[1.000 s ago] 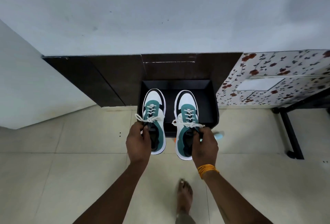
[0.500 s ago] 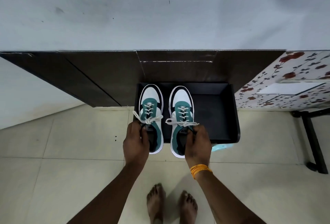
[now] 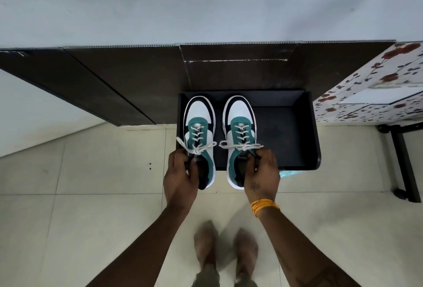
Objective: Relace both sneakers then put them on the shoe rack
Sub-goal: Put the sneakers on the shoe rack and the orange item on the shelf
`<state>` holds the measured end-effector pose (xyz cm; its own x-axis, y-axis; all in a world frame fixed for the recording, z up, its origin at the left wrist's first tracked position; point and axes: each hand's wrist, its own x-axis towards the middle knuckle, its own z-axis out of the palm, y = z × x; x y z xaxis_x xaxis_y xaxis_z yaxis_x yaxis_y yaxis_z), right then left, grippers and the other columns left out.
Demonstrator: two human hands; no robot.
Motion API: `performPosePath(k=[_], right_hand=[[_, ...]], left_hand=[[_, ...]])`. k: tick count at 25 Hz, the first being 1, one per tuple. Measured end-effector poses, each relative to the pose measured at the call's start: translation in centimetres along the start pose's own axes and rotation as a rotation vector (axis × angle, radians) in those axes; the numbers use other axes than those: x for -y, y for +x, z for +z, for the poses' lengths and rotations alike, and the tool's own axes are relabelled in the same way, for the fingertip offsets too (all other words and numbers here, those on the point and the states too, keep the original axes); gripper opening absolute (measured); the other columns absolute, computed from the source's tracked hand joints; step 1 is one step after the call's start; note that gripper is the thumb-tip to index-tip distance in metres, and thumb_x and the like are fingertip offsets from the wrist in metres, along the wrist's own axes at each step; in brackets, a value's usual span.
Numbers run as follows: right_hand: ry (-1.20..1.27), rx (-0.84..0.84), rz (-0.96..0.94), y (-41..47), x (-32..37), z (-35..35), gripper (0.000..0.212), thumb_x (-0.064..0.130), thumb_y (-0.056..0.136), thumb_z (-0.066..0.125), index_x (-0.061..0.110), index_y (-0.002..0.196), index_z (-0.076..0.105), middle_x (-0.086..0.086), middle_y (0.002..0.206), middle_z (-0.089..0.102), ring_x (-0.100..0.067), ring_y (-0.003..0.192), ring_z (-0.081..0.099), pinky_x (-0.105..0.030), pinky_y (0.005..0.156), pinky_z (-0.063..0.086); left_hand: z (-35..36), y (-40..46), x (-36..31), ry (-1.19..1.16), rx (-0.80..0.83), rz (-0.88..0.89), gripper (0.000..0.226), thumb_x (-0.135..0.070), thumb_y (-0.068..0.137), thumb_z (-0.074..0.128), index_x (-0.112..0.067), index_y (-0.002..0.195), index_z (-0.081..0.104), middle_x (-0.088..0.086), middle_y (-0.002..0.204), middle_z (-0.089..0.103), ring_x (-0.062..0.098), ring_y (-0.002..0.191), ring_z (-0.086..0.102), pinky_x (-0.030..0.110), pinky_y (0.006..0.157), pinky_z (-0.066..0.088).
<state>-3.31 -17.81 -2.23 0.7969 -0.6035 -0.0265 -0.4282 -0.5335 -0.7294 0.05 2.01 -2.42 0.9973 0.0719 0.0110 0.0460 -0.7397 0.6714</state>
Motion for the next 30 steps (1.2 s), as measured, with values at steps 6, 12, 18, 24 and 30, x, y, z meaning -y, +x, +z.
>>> performPosePath(k=[6,12,18,24,30], right_hand=[[0.037,0.063,0.095,-0.5,1.3,-2.2,0.026,0.024,0.085,0.069,0.018,0.110,0.066,0.000,0.109,0.064,-0.022,0.100,0.062,-0.040,0.085,0.055],[0.278,-0.014,0.190,-3.1,2.9,-6.5,0.014,0.014,0.088,0.070,0.026,0.093,0.065,0.005,0.092,0.070,-0.009,0.086,0.068,-0.025,0.074,0.057],[0.377,-0.085,0.356,-6.3,-2.9,-10.0,0.011,0.005,0.088,0.069,0.016,0.089,0.070,0.007,0.077,0.066,-0.006,0.073,0.059,-0.022,0.078,0.051],[0.283,-0.010,0.518,-7.5,-15.4,-9.8,0.012,0.008,0.086,0.066,0.019,0.089,0.071,0.008,0.078,0.069,-0.004,0.076,0.063,-0.013,0.074,0.046],[0.270,0.041,0.733,-6.1,-27.6,-3.0,0.003,0.017,0.087,0.070,0.015,0.086,0.069,0.009,0.075,0.067,0.000,0.069,0.059,-0.010,0.065,0.041]], left_hand=[[-1.8,-0.9,-1.6,-0.156,-0.027,-0.066,0.016,-0.032,0.099,0.070,-0.022,0.109,0.062,-0.010,0.107,0.061,0.014,0.093,0.063,0.043,0.073,0.059],[-3.0,-4.6,-8.0,-0.333,-0.020,-0.004,0.002,-0.019,0.100,0.068,-0.018,0.101,0.066,-0.008,0.092,0.067,0.004,0.086,0.064,0.016,0.070,0.050],[2.2,-11.9,-12.4,-0.356,0.231,0.006,0.031,-0.043,0.106,0.052,-0.022,0.086,0.063,-0.009,0.077,0.068,0.008,0.078,0.069,0.032,0.067,0.053],[14.2,-18.1,-9.2,-0.286,0.343,-0.160,0.036,-0.049,0.102,0.053,-0.021,0.080,0.062,-0.004,0.073,0.068,0.016,0.075,0.068,0.043,0.073,0.055],[26.1,-19.1,-1.2,-0.147,0.276,-0.449,0.020,-0.041,0.096,0.070,-0.022,0.093,0.067,-0.013,0.080,0.070,-0.006,0.070,0.063,0.026,0.070,0.046]])
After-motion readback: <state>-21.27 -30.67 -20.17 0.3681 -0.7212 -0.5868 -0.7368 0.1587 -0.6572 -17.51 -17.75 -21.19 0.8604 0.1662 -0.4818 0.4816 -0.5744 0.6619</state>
